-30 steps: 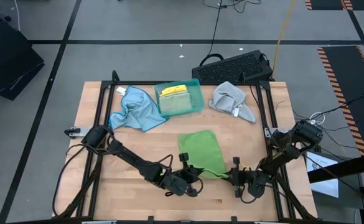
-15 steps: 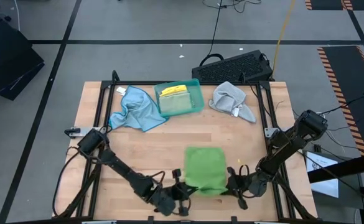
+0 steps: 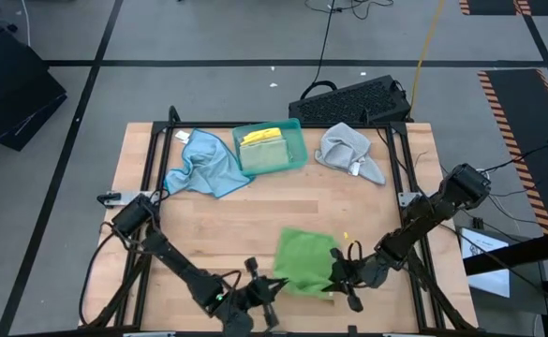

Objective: Fold microfiber towels
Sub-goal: Fold the green microfiber cloth

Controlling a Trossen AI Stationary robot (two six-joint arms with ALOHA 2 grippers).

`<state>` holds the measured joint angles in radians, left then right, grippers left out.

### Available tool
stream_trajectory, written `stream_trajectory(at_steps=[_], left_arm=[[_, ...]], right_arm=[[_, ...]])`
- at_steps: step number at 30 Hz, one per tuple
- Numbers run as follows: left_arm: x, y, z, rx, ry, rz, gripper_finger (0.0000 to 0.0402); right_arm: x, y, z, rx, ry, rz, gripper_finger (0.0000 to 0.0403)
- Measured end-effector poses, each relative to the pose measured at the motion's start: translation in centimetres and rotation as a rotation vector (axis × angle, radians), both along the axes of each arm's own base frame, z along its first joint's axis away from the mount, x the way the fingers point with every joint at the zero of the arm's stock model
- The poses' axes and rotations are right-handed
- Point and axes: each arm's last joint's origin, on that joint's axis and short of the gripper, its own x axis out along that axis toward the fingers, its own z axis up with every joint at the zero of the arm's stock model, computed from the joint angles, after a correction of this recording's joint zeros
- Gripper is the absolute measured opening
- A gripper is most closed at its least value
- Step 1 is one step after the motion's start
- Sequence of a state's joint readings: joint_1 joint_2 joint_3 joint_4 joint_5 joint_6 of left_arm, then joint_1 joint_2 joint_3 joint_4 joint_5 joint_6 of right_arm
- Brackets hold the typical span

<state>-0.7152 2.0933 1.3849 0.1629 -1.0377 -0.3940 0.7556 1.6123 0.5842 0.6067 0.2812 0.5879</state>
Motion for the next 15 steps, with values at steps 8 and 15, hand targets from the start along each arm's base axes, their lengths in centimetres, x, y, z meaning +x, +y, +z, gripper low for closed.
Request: stream_trajectory(at_steps=[8,15], left_arm=[[2.0,3.9,-1.1,-0.006,0.097,0.089,0.0009],[3.2,6.8,-1.7,-0.029,0.156,0.153,0.0006]], right_arm=[[-0.1,-2.0,0.4,-0.06,0.128,0.001,0.0008],[0.3,-4.2,0.7,-0.149,0.169,-0.041,0.0008]])
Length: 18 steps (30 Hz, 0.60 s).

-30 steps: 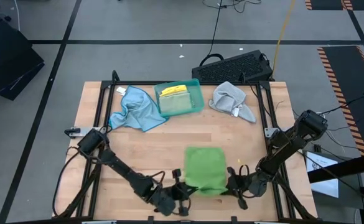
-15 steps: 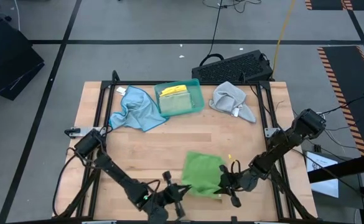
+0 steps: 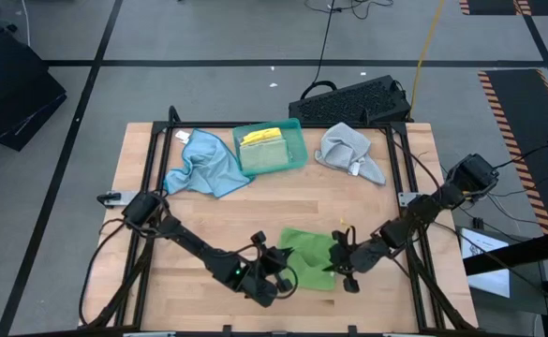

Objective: Fold microfiber towels
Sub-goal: Fold the green microfiber cloth

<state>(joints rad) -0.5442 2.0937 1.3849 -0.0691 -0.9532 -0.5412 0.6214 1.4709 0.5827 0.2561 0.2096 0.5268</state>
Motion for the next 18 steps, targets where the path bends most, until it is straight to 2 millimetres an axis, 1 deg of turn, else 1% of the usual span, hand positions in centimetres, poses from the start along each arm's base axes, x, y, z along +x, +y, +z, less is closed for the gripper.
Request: stream_trajectory(at_steps=[3,9,18], left_arm=[[0.1,0.9,-0.3,-0.002,0.027,0.032,0.0011],[0.3,2.7,-0.9,-0.026,0.068,0.107,0.0007],[1.1,4.6,-1.0,-0.08,0.083,0.14,0.0009]], right_arm=[[0.3,-0.8,-0.2,-0.031,0.017,-0.02,0.0008],[0.7,-2.1,-0.6,-0.076,0.06,-0.056,0.0009],[0.6,-2.8,-0.9,-0.106,0.101,-0.082,0.0009]])
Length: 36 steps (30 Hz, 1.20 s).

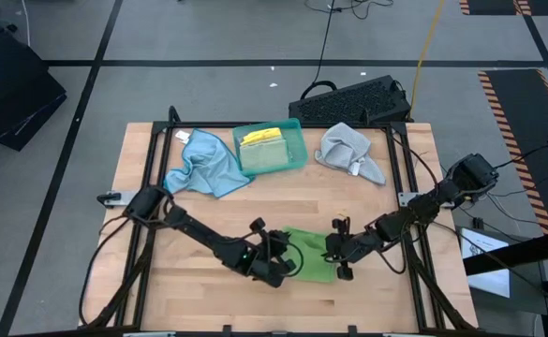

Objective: Fold microfiber towels
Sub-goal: Fold the green microfiber cloth

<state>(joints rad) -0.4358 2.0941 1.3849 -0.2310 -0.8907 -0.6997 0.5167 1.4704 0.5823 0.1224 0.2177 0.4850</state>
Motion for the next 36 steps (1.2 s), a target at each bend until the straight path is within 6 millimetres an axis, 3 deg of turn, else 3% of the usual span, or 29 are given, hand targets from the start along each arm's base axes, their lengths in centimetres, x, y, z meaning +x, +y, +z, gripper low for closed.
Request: stream_trajectory(at_steps=[9,18,24,31,36], left_arm=[[0.6,1.0,-0.2,-0.105,0.034,-0.034,0.0018],[0.8,1.8,-0.2,-0.122,0.022,0.001,0.0067],[1.1,2.6,-0.2,-0.129,0.016,0.025,0.0108],[1.9,2.3,1.8,-0.102,-0.076,-0.07,0.0117],[2.2,1.1,2.3,-0.116,-0.089,-0.216,0.0118]], right_arm=[[-0.1,-0.2,-0.1,-0.048,-0.007,-0.053,0.0026],[-1.1,-0.9,-0.2,-0.055,0.082,-0.157,0.015],[-2.1,-1.4,1.3,-0.082,0.063,-0.199,0.0212],[-3.2,-0.7,3.2,-0.161,-0.08,-0.162,0.0214],[-3.3,0.8,2.4,-0.118,-0.271,-0.043,0.0196]])
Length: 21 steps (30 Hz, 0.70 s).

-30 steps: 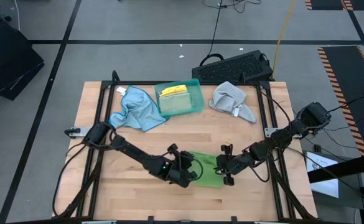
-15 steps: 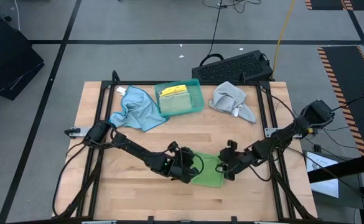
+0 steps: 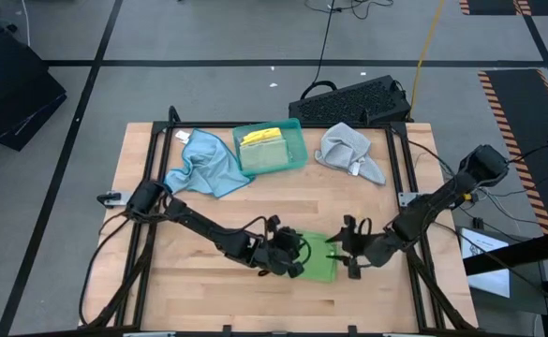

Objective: Fold microfiber towels
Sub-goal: Fold the green microfiber cloth

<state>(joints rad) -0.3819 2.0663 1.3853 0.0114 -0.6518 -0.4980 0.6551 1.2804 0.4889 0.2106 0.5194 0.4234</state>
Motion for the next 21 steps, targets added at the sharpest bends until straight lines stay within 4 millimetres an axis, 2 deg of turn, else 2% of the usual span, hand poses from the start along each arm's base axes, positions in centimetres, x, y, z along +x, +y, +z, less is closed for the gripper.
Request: stream_trajectory(at_steps=[5,12,21], left_arm=[[-0.5,-0.8,-0.6,0.013,0.032,-0.017,0.0118],[-0.5,-1.2,-3.2,0.028,0.064,-0.026,0.0117],[-0.7,-2.4,-3.0,0.094,0.037,-0.068,0.0117]], right_arm=[[-0.3,0.5,-1.5,0.003,-0.145,0.08,0.0168],[0.2,0.7,-3.7,-0.041,-0.173,0.105,0.0124],[1.0,1.5,-5.9,-0.073,-0.211,0.161,0.008]])
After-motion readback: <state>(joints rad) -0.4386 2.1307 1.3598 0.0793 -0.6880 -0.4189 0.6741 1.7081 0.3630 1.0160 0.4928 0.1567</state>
